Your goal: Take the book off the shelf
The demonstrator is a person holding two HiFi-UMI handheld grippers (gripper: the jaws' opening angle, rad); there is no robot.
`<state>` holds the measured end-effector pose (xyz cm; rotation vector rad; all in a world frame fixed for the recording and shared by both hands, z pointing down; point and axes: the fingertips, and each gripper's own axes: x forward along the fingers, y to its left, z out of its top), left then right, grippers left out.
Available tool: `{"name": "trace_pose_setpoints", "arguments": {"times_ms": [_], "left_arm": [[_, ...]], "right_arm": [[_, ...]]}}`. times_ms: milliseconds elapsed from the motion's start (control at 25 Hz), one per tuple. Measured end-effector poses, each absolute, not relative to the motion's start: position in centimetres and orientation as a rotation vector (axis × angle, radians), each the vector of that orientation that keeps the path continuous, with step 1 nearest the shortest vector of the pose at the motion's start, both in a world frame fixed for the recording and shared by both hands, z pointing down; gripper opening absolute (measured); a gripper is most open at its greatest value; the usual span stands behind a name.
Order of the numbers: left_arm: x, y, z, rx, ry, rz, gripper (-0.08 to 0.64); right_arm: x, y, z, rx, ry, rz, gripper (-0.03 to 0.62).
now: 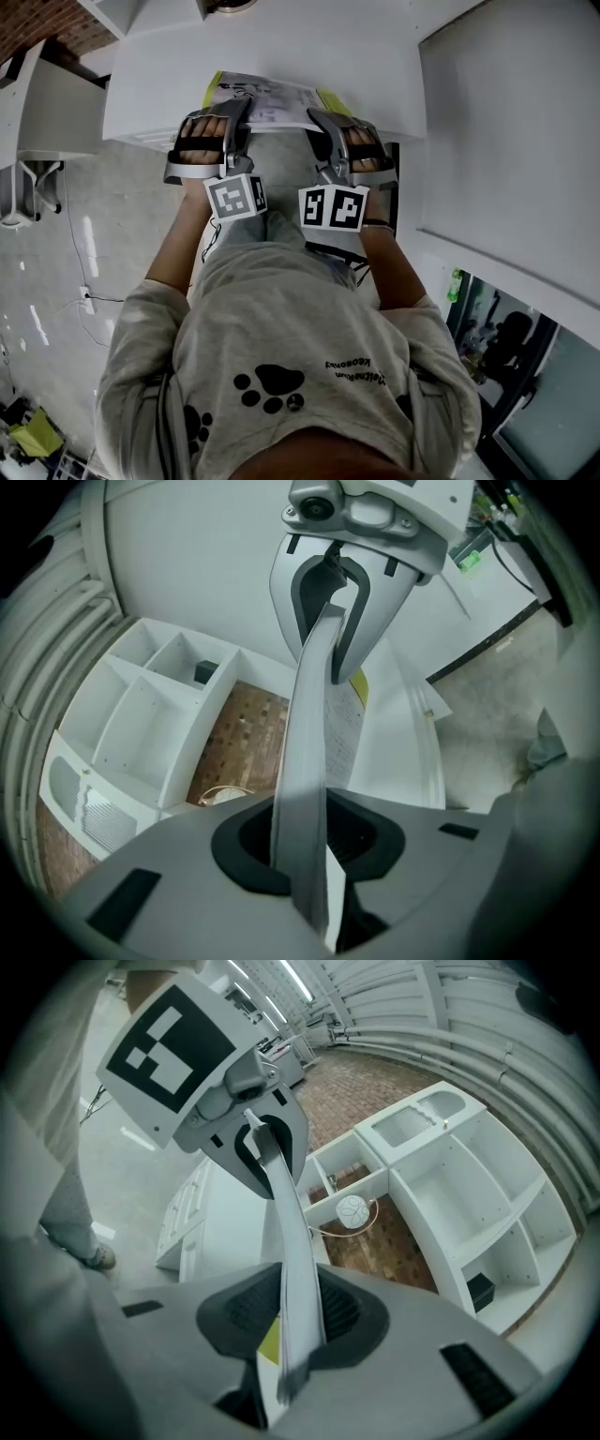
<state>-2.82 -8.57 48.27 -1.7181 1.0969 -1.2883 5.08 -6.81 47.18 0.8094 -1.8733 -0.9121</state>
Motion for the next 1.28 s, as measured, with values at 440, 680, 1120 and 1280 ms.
{"name": "trace_pose_setpoints", "arguments": {"times_ms": [440,680,1120,1280], "left_arm": [[-4.8,-13.2,55.9,-1.821,1.077,-1.361,0.086],[-5.5,-14.6,60.0,-1.880,1.036,-1.446,0.086],[-5.4,-16.5,66.6,-1.935,0.900,-1.585,0.087],[-5.3,-17.8,68.3,-1.951,0.863,-1.632,0.094]], "right_arm": [[3.0,-11.6,54.3,0.732,-1.842,-0.850,0.086],[2.3,-13.1,58.3,0.672,-1.857,-0.769,0.086],[2.6,-15.2,65.1,0.565,-1.814,-0.669,0.081],[2.7,-16.3,67.2,0.530,-1.792,-0.642,0.081]]}}
